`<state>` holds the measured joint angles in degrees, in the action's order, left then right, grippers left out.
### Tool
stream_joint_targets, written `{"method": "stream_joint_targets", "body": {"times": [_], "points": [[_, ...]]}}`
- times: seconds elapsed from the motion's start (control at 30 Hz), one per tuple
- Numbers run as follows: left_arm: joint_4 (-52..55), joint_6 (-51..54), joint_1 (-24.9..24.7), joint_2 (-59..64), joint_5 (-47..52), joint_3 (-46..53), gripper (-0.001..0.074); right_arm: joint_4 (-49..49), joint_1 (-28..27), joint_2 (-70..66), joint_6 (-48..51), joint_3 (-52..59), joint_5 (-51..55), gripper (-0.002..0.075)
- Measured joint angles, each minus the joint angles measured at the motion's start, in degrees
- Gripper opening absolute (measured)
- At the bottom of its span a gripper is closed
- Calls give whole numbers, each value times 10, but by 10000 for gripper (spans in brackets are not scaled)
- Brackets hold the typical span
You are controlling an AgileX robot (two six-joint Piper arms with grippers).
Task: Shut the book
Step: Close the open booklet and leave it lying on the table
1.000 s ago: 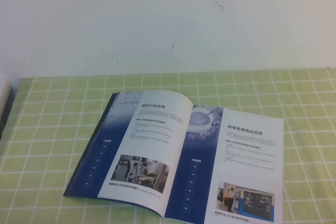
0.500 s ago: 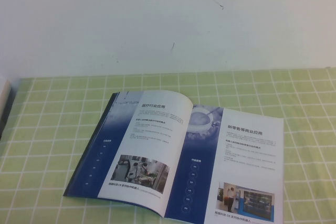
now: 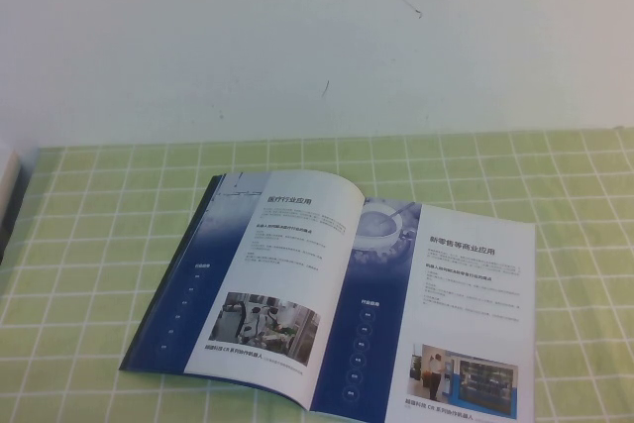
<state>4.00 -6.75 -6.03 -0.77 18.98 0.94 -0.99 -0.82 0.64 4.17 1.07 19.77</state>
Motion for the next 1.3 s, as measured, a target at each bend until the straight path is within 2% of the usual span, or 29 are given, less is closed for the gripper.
{"method": "stream_joint_targets", "body": {"times": [0.33, 0.57, 0.67, 1.07, 1.2, 1.3], "points": [[0, 0, 0, 0, 0, 0, -2, 0, 0, 0, 0, 1, -9, -3], [-1, -1, 0, 0, -34, 2, -3, 0, 0, 0, 0, 5, -112, -3], [-2, -1, 0, 0, -104, 4, -4, 0, 0, 0, 0, 5, -179, -3], [-2, -1, 0, 0, -560, 4, -4, 0, 0, 0, 0, 5, -605, -3], [5, -1, 0, 0, -646, 4, -4, 17, 0, 0, 0, 5, -645, -3], [11, -3, 0, -1, -667, 4, -4, 24, 0, 0, 0, 5, -638, -3]]}}
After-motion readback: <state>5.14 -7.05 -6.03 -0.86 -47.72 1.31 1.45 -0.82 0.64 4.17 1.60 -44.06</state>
